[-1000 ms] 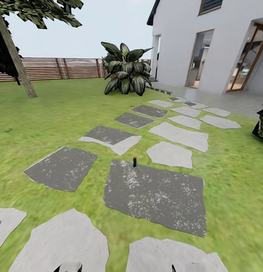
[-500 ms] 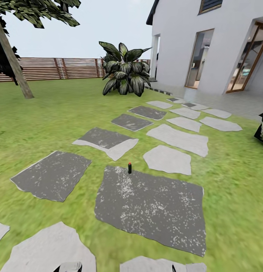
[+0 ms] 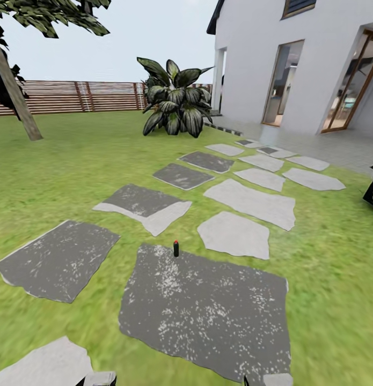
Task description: Pick up the pesticide atomizer in the garden and spray insectifuge to fully cover both potted plants in the garden.
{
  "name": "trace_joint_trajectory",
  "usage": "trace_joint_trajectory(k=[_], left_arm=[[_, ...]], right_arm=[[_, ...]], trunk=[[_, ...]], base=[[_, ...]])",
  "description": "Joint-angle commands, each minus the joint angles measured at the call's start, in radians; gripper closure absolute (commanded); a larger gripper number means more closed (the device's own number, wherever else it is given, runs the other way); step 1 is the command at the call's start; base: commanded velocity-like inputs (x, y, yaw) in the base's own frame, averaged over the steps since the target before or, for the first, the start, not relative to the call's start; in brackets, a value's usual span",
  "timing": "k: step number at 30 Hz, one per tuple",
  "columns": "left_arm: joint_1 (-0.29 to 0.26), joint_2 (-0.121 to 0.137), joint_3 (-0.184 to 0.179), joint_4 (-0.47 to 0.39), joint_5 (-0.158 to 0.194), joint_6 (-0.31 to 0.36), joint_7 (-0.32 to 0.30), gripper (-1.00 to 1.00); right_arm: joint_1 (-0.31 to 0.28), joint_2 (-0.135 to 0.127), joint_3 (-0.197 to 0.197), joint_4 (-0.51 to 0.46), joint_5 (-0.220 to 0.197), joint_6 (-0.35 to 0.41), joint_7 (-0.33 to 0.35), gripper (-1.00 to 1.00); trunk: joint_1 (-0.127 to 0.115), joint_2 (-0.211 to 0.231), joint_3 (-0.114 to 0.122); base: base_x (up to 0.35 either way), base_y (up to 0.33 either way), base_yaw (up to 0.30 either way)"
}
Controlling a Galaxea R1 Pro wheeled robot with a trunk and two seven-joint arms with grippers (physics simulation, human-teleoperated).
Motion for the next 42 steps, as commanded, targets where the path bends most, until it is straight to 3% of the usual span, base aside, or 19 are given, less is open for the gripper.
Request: trace_joint_trajectory(k=[1,15,32,42], left_arm=[[-0.001,0.0,0.007,0.001,-0.008,-0.004,0.0,-1.0],[-0.001,0.0,0.008,0.001,-0.008,-0.004,0.0,-1.0],[-0.001,0.0,0.007,0.001,-0.008,-0.004,0.0,-1.0],[-0.001,0.001,0.008,0.001,-0.008,-0.004,0.0,-1.0]], right_arm=[[-0.001,0.0,0.0,0.001,0.009,-0.002,-0.007,-1.0],[-0.001,0.0,0.0,0.001,0.008,-0.002,-0.009,-1.0],[-0.001,0.001,0.0,0.0,0.008,-0.002,-0.009,-1.0],[-0.001,0.002,-0.001,0.0,0.008,-0.002,-0.011,-1.0]], trunk=[[0.0,0.0,-0.001],[0.0,0.0,-0.001],[0.0,0.0,-0.001],[0.0,0.0,-0.001]], base=[[0.283,-0.167,0.0],[0.282,-0.167,-0.007],[0.282,-0.168,-0.237],[0.28,-0.169,-0.048]])
